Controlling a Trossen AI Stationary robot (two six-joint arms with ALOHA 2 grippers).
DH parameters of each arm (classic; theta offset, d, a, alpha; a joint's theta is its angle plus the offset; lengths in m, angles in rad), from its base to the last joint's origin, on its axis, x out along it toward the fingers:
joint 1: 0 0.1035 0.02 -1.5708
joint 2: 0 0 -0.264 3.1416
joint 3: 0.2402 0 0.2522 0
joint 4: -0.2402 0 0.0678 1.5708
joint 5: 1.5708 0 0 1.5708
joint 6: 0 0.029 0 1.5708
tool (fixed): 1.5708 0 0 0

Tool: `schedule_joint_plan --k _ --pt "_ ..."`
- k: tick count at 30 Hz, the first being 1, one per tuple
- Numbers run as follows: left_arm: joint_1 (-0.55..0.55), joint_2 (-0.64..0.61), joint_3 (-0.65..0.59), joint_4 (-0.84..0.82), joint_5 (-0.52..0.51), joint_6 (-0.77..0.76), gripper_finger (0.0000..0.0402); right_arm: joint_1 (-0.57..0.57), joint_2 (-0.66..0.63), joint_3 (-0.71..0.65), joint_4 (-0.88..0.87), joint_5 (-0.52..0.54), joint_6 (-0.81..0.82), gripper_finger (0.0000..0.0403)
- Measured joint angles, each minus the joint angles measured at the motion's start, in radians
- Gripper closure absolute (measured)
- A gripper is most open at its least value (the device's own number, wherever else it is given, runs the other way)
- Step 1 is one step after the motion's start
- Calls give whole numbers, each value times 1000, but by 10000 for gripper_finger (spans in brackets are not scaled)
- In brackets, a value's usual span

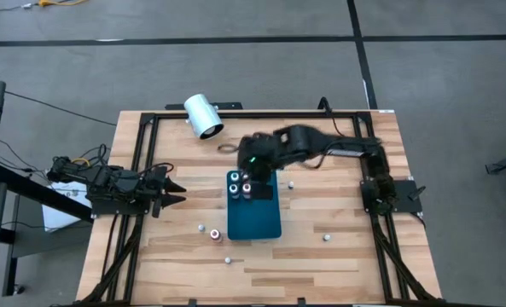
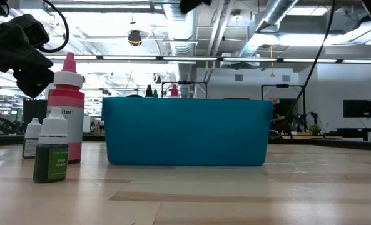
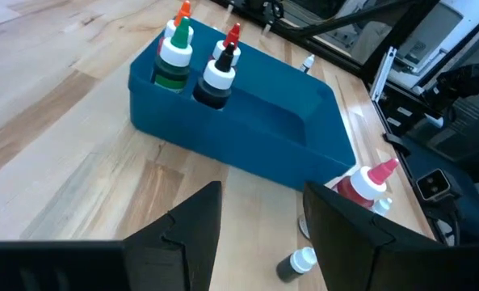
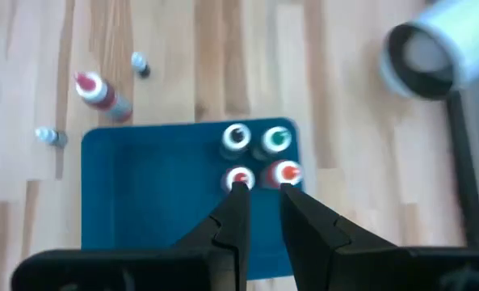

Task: Pick & Place food coloring
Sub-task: Put the large pink food coloring bottle into the blue bin

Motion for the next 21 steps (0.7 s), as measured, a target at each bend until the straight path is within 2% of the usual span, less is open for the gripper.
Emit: schedule_joint_plan --k 10,18,21 --pt "0 0 0 20 37 0 235 -45 -165 2 -22 0 -19 343" --pt "0 0 0 71 37 0 235 -45 -226 0 -101 -1 -46 343" --pt "0 0 0 105 37 13 235 -46 -270 -59 -99 -2 -47 343"
